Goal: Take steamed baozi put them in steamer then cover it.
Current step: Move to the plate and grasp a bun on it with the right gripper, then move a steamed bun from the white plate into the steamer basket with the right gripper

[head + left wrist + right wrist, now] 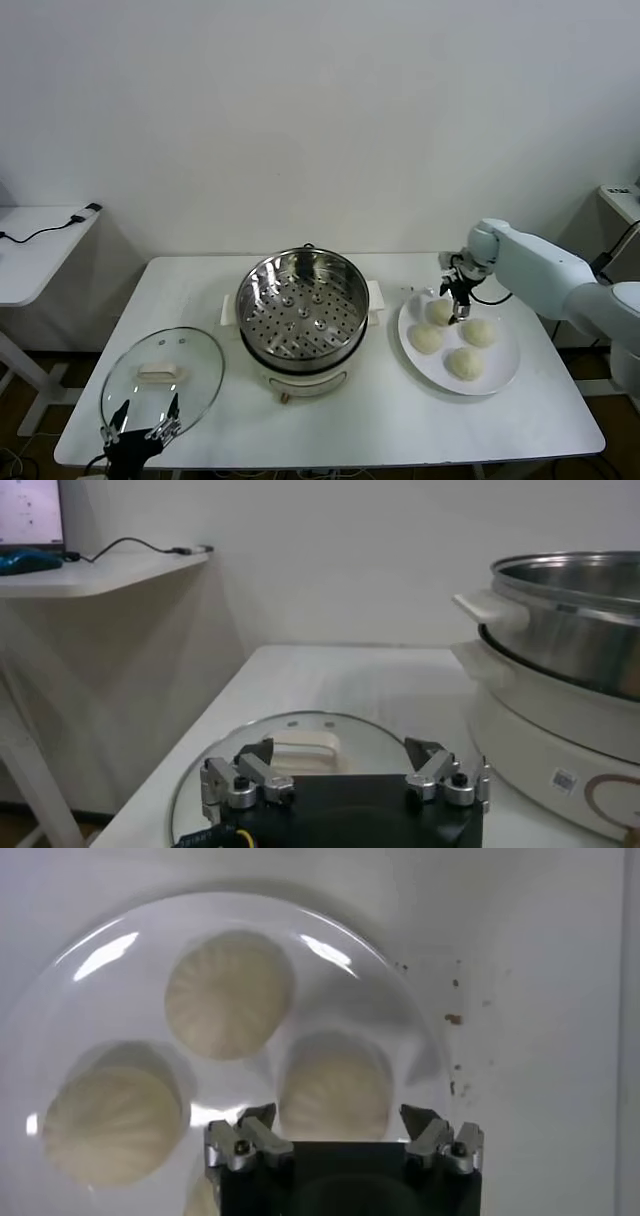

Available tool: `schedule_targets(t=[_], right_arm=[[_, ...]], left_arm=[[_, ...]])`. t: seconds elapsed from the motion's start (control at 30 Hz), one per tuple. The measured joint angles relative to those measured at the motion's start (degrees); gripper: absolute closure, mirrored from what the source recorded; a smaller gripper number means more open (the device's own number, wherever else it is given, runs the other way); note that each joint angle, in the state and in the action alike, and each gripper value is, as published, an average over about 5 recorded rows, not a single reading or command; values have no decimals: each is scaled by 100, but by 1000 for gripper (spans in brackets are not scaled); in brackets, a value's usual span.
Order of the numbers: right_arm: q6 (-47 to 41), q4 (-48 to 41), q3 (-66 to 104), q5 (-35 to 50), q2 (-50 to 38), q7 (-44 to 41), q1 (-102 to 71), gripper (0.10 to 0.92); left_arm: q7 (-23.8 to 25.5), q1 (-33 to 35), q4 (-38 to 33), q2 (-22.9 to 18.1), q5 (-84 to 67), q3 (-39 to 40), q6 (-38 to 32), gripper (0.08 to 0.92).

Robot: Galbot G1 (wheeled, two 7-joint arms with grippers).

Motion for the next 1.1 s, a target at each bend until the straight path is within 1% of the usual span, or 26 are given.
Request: schedule_targets(t=[0.07,0.13,0.23,0.43,0.7,0.9,1.1], right_arm=[[-4,-8,5,-6,6,6,2,375],[-9,-5,9,-3,7,11,11,415],[-16,62,-14,26,-20,8,64,436],[41,584,-317,230,-214,-59,524,440],[557,1867,-1128,773,-299,-343,2204,440],[1264,2888,-1407,1101,17,-563,3386,440],[2020,3731,-1534,897,587,-532,3846,440]], left_arm=[[-2,-1,3,0,0,3,0,177],[-4,-5,4,0,0,6,1,177],[-8,-12,2,-5,3,10,2,177],[-17,10,-42,-21,20,2,11,177],[-3,-16,-127,-39,112,68,53,177],[4,-34,-183,-73,155,90,96,177],[3,-34,-245,-132,209,88,89,177]])
